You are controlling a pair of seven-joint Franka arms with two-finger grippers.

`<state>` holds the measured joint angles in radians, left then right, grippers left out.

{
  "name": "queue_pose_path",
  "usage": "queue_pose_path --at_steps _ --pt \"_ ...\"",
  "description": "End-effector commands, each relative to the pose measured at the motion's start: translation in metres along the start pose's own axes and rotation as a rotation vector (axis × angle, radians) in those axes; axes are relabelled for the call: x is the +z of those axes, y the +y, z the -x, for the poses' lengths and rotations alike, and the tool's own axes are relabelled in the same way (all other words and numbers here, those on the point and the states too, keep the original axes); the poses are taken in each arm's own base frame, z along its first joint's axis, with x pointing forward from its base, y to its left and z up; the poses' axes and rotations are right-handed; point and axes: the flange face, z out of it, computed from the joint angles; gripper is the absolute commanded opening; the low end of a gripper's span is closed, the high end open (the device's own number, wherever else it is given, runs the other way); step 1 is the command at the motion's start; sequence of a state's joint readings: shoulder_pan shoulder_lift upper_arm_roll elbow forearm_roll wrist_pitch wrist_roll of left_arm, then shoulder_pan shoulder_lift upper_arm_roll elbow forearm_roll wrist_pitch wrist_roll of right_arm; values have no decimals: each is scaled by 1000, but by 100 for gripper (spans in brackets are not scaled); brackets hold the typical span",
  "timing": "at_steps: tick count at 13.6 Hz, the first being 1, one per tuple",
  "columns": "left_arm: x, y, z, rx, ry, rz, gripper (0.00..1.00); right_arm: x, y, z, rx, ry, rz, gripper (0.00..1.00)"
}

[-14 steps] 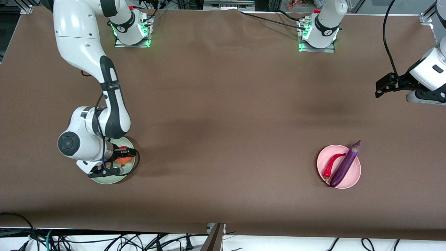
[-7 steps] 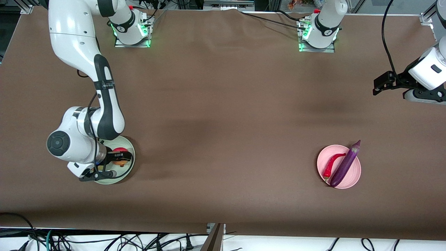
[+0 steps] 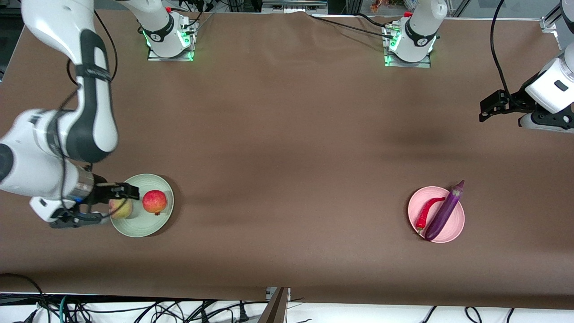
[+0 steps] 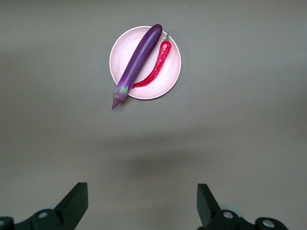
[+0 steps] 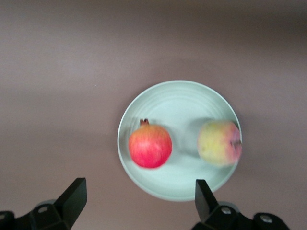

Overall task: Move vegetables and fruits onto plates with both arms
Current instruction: 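Release the pomegranate on the green plate and retract the right gripper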

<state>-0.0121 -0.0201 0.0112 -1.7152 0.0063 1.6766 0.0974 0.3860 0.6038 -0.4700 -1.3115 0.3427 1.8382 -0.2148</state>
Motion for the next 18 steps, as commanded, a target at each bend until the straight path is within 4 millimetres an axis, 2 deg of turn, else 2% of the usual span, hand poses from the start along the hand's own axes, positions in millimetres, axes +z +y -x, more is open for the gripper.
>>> queue_pose_path --at_steps 1,2,4,6,9,11,13,16,18 --pt "-3 1 1 3 -4 -17 100 -49 -1 20 -6 -17 -26 100" --pt "-3 1 1 3 -3 -17 100 -70 8 32 7 -24 -26 100" --pt "-8 9 -2 9 12 -18 100 -99 19 57 16 -50 -31 100" --pt "-8 6 -2 35 2 -17 100 -121 20 90 -31 -77 31 100" --pt "-8 3 0 79 -8 -16 100 -152 1 129 -81 -68 59 100" --pt "-12 5 -1 84 1 -17 100 -163 -1 138 -115 -64 146 100" --pt "-13 5 -1 84 3 -18 100 -180 -1 144 -117 -32 150 100" --pt "-14 3 0 79 1 -16 100 -184 2 149 -89 -34 140 100" --pt "-14 3 0 79 1 -16 100 -180 0 157 39 -85 106 100"
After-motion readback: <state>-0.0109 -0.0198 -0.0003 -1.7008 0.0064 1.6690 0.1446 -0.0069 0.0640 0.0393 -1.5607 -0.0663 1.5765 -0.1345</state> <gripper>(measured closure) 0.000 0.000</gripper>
